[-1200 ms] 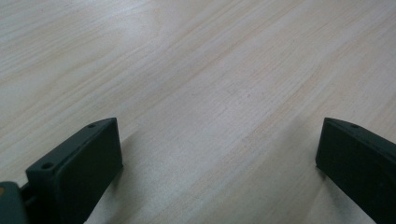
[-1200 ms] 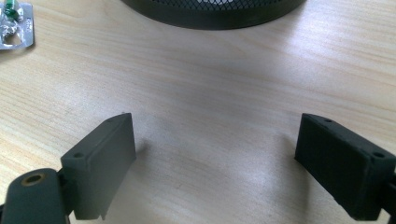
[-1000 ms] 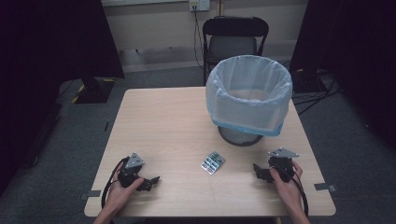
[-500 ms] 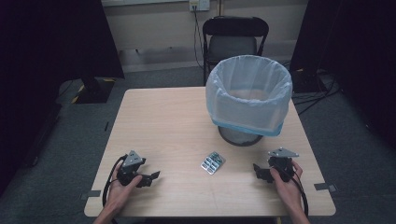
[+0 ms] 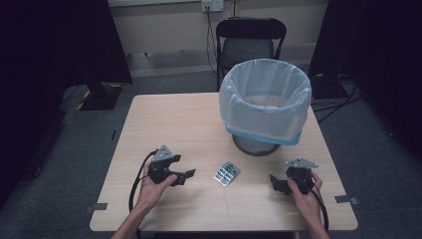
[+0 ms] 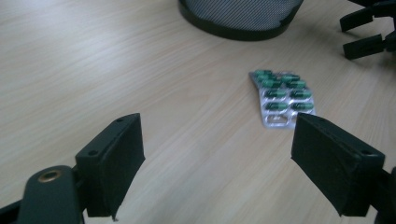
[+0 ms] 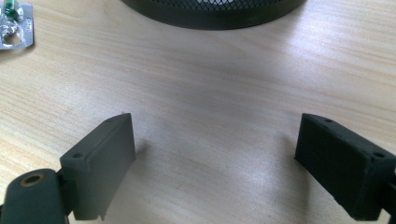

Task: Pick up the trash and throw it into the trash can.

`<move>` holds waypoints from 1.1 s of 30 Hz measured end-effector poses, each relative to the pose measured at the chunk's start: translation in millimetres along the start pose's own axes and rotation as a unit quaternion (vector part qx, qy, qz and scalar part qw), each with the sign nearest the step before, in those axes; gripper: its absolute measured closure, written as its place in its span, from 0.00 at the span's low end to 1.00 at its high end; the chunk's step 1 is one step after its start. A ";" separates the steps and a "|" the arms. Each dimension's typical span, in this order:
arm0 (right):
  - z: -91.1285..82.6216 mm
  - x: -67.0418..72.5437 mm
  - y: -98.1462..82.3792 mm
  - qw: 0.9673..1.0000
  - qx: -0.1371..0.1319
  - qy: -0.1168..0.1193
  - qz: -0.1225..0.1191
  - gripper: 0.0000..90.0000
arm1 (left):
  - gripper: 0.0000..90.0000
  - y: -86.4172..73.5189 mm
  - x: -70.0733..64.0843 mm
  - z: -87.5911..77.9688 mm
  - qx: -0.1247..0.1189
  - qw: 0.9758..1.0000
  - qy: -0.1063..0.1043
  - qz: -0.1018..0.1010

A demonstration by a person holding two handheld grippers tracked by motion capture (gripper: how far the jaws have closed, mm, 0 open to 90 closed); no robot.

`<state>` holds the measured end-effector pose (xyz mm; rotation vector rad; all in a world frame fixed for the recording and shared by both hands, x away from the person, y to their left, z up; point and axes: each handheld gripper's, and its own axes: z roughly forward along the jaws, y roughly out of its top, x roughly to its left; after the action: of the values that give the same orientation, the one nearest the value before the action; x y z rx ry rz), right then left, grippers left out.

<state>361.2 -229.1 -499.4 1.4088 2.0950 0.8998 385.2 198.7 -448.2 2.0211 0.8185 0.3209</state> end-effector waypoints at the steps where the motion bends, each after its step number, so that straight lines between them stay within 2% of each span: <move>1: 0.0 0.0 0.0 1.000 0.000 0.000 0.000 0.12 | 0.19 0.0 0.0 0.0 0.000 1.000 0.000 0.000; 2: 0.0 -0.1 0.0 1.000 0.000 0.000 -0.001 0.12 | 0.20 8.8 -4.2 7.3 -0.004 1.000 -0.001 0.008; 4: 0.0 0.0 0.0 1.000 0.000 0.000 0.000 0.12 | 0.19 13.7 -5.8 11.1 -0.003 1.000 -0.010 0.008; 5: 0.0 -0.1 0.0 1.000 0.000 0.000 -0.001 0.12 | 0.19 22.9 -10.2 18.9 -0.007 1.000 -0.017 0.012; 6: 0.0 -0.1 0.0 1.000 0.000 0.000 -0.001 0.12 | 0.19 22.9 -10.2 18.9 -0.007 1.000 -0.017 0.012; 7: 0.0 0.0 0.0 1.000 0.000 0.000 0.000 0.12 | 0.19 30.2 -15.0 27.1 -0.008 0.999 -0.031 0.005; 8: 0.0 0.0 0.0 1.000 0.000 0.000 0.000 0.12 | 0.20 30.2 -15.0 27.1 -0.008 0.999 -0.031 0.005; 9: 0.0 0.0 0.0 1.000 0.000 0.000 0.000 0.12 | 0.20 32.9 -16.0 31.8 -0.011 0.999 -0.043 -0.002; 11: 0.0 0.0 0.0 1.000 0.000 0.000 0.000 0.12 | 0.21 37.1 -20.8 46.7 -0.005 0.999 -0.044 -0.001; 15: 0.0 0.0 0.0 1.000 0.000 0.000 0.000 0.12 | 0.21 34.9 -27.9 68.5 0.021 0.998 -0.050 0.008; 18: 0.0 0.0 0.0 1.000 0.000 0.000 0.000 0.12 | 0.20 32.4 -29.6 78.1 0.030 0.998 -0.057 0.002; 20: 0.0 0.0 0.0 1.000 0.000 0.000 0.000 0.12 | 0.20 28.6 -30.6 87.9 0.036 0.996 -0.078 -0.013; 22: 0.0 0.0 0.0 1.000 0.000 0.000 0.000 0.12 | 0.21 27.1 -31.8 91.3 0.042 0.996 -0.078 -0.014; 23: 0.0 -0.1 0.0 1.000 0.000 0.000 -0.001 0.12 | 0.21 23.8 -34.7 97.2 0.053 0.996 -0.069 -0.006; 25: 0.0 0.0 0.0 1.000 0.000 0.000 0.000 0.12 | 0.21 19.6 -36.9 102.9 0.056 0.995 -0.080 -0.013; 27: 0.0 0.0 0.0 1.000 0.000 0.000 0.000 0.12 | 0.21 17.1 -39.7 108.3 0.066 0.994 -0.086 -0.011; 29: 0.0 0.0 0.0 1.000 0.000 0.000 0.000 0.12 | 0.21 16.0 -44.0 112.4 0.074 0.994 -0.084 0.000; 33: 0.0 0.0 0.0 1.000 0.000 0.000 0.000 0.12 | 0.19 16.9 -48.9 117.1 0.073 0.995 -0.065 0.011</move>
<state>361.2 -229.1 -499.4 1.4083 2.0949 0.8998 415.8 83.7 -495.3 2.1631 0.7566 0.1430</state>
